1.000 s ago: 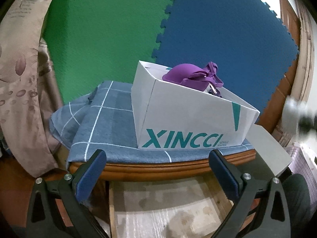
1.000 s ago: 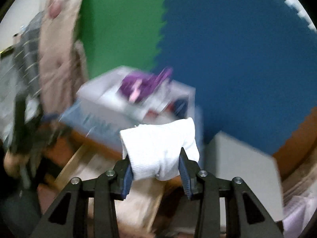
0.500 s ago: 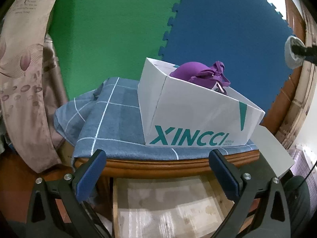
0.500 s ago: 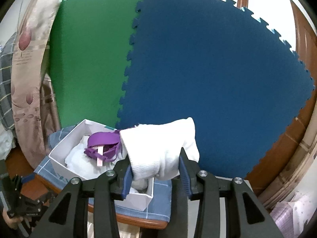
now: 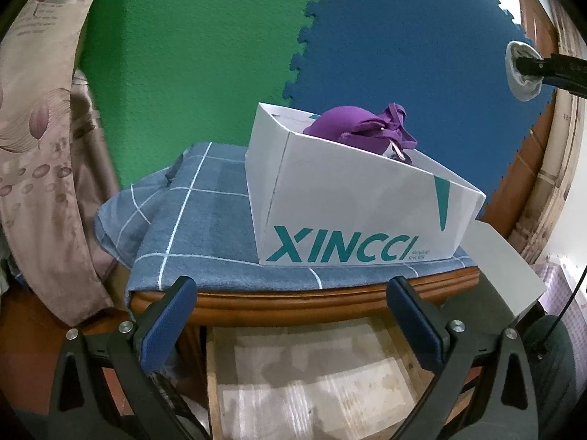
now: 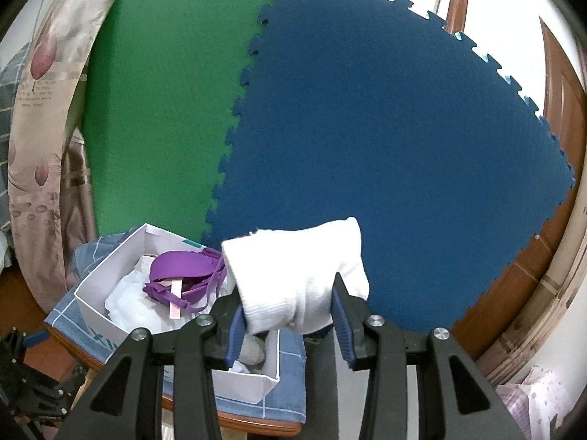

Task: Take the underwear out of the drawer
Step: 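Lift the white rolled item out and carry it over the box, then lower the white rolled item into the box and open the right gripper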

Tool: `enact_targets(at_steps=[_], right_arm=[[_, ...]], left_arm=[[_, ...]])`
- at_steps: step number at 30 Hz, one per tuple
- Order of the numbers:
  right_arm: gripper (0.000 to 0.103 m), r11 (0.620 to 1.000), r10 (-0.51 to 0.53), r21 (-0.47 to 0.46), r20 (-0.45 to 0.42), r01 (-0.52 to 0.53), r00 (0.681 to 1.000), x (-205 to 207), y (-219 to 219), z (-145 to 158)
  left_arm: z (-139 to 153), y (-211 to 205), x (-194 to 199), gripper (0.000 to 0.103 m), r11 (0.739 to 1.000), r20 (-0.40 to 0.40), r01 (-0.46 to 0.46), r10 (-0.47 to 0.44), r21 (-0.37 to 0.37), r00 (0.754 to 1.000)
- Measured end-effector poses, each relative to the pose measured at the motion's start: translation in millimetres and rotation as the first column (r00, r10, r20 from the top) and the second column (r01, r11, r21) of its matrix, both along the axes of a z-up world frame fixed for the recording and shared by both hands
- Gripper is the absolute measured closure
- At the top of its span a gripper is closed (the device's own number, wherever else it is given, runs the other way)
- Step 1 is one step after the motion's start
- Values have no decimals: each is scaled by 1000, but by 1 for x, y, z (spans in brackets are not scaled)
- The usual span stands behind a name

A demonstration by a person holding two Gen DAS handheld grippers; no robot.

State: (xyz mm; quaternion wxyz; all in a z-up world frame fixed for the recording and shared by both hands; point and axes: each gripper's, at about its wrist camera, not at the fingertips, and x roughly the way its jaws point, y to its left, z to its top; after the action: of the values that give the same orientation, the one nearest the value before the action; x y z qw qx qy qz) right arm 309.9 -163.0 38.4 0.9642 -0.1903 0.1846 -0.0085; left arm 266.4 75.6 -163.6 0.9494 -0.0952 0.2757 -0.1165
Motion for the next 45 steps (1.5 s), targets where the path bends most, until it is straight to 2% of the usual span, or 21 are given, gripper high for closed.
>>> enact_targets(at_steps=[15,18,24,27,32,37,40,45], right_arm=[[62,1000,0,6,-12,0,1000,5,2,-9],[62,998,21,60,-43,-18,999,15,-2,-9],[62,969,97,240,-185,-51,978,62,-16,-15],[62,952,128,302,-279,-39,952,93,-17,-37],[62,958,137,288,-389,-21,911,125,-5,-87],[62,959,117,283,-457,19,881,138,4,-130],[61,960,120,281,-468,19,876,142,8,-146],[59,955,128,295,-462,16,878,144,9,-148]], left_arm=[[-2,-8,-1,1,999,-1,22,-22,33,1000],[-2,-8,-1,1,999,-2,25,-25,36,1000],[-3,-13,-1,1,998,-3,36,-36,52,999],[-2,-15,-4,1,997,4,47,-47,55,999],[-5,-16,-4,1,996,-8,67,-67,54,998],[-7,-14,-3,1,997,-22,69,-68,36,997],[-8,-15,-1,1,997,-28,68,-67,30,997],[-11,-19,2,1,996,-42,71,-69,55,997]])
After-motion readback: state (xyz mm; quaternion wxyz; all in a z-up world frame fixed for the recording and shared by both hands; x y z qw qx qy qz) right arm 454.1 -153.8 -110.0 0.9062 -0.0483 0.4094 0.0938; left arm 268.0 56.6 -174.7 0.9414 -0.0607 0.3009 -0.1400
